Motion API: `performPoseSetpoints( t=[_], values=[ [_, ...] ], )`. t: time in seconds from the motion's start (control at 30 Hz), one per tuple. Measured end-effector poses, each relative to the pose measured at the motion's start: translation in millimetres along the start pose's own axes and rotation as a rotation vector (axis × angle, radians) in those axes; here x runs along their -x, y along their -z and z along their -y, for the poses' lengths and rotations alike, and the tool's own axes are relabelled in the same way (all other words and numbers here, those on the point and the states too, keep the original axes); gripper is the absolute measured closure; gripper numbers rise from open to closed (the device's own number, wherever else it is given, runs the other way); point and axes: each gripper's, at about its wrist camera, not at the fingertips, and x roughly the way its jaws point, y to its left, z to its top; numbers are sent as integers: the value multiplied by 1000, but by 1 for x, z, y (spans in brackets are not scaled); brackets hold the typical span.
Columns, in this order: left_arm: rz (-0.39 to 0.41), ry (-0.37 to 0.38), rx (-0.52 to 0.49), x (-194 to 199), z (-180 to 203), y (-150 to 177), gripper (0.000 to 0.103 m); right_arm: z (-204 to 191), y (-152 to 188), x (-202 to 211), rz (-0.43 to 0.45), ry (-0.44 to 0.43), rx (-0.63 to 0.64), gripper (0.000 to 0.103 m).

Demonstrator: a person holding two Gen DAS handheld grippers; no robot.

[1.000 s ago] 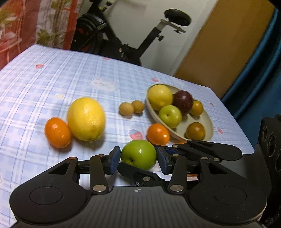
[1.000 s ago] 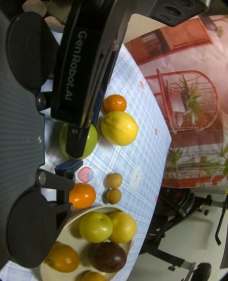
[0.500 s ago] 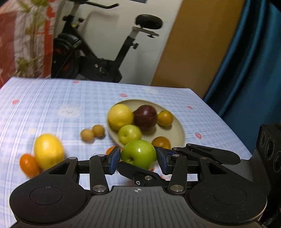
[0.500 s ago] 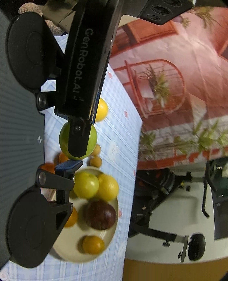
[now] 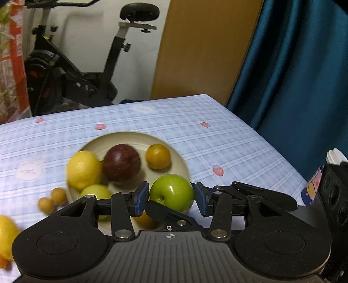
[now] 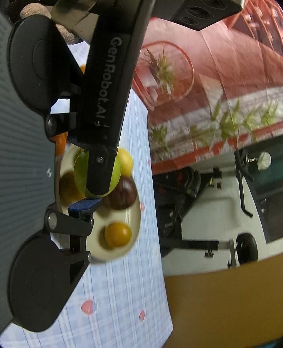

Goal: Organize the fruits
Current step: 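Carry the green apple with the left tool over the plate, then open the left tool to set the green apple on the plate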

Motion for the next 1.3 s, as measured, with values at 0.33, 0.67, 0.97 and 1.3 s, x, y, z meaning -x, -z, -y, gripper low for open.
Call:
performPoseSetpoints(
  t=[0.33,0.67,0.97,1.3],
  values=[
    [-22,-4,22,-43,-2,-14,55,28,0,-23,23,91,59,53],
    [-42,-20,26,-55,-3,-15,56,32,10,-38,-10,141,83,53],
    [-32,-23,48,-53,-5,-17,57,37,8,-38,-11,132,70,50],
    [40,-34,99,-8,-27,-21,56,45,7,-13,107,66,-8,43]
  ],
)
